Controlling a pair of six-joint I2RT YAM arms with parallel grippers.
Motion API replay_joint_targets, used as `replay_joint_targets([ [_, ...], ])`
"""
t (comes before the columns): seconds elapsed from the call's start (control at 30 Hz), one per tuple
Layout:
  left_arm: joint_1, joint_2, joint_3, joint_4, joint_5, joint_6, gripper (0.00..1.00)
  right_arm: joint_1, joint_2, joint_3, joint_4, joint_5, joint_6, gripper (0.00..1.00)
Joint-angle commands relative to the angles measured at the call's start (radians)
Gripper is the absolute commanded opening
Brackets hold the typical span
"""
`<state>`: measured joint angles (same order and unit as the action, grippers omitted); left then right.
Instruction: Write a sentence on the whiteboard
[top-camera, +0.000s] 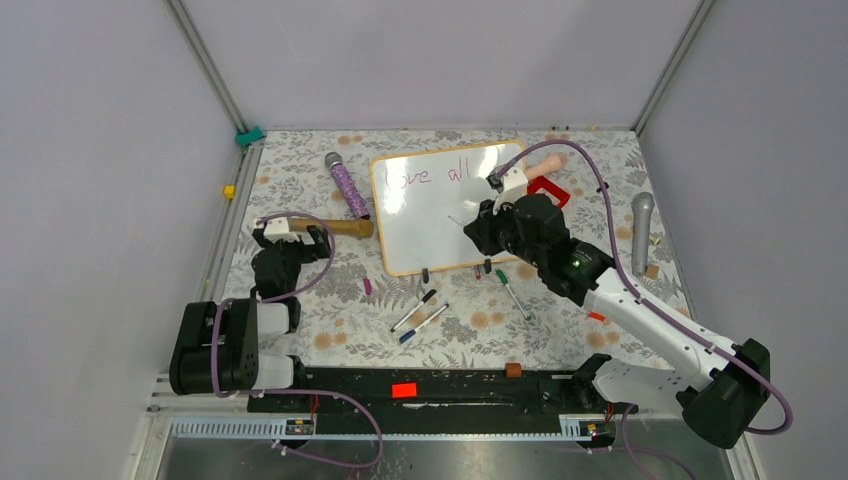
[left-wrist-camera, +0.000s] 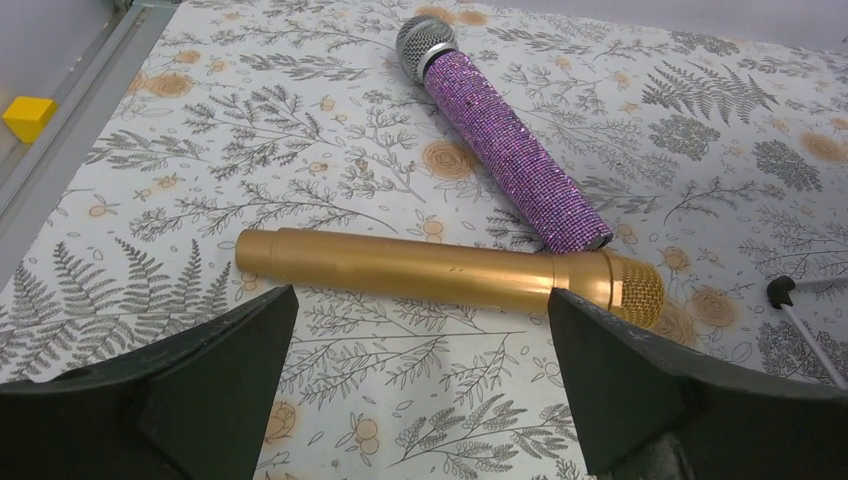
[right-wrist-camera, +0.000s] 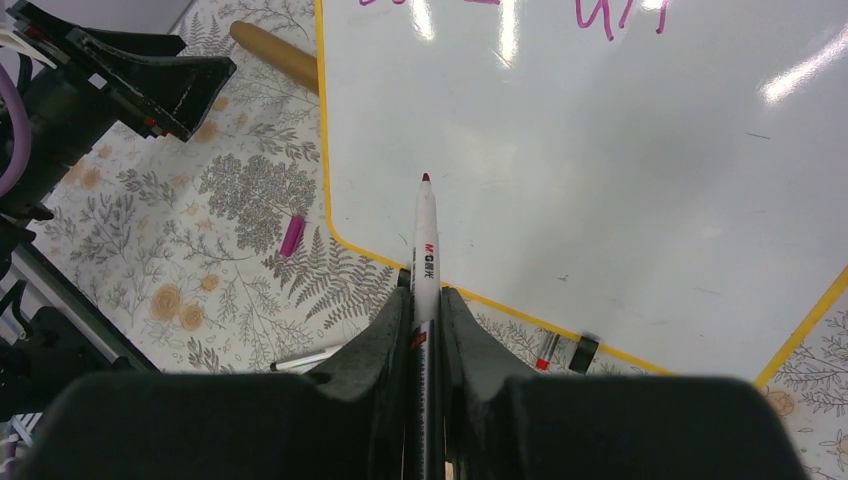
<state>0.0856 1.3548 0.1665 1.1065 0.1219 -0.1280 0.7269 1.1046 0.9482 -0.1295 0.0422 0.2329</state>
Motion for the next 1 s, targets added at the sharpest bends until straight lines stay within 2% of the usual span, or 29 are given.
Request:
replay_joint_targets([
  [0.0, -0.027, -0.009, 0.053, -0.006, -0.050, 0.031, 0.99, 0.009, -0.002, 0.018, 0.021, -0.001, 0.008, 0.00],
  [0.33, -0.048, -0.009, 0.066, -0.032, -0.079, 0.045, 0.99, 0.009, -0.031, -0.009, 0.019, 0.022, 0.115, 0.00],
  [0.63, -0.080, -0.008, 0.096, -0.092, -0.118, 0.083, 0.99, 0.008, -0.053, 0.058, -0.130, 0.128, 0.194, 0.00],
  [0.8, -0.080, -0.011, 0.081, -0.067, -0.010, 0.118, 0.99, 0.009, -0.073, 0.050, -0.128, 0.072, 0.214, 0.00],
  [0.97, -0.080, -0.011, 0.071, -0.050, 0.025, 0.121, 0.99, 0.010, 0.003, 0.099, -0.147, 0.022, 0.209, 0.00],
])
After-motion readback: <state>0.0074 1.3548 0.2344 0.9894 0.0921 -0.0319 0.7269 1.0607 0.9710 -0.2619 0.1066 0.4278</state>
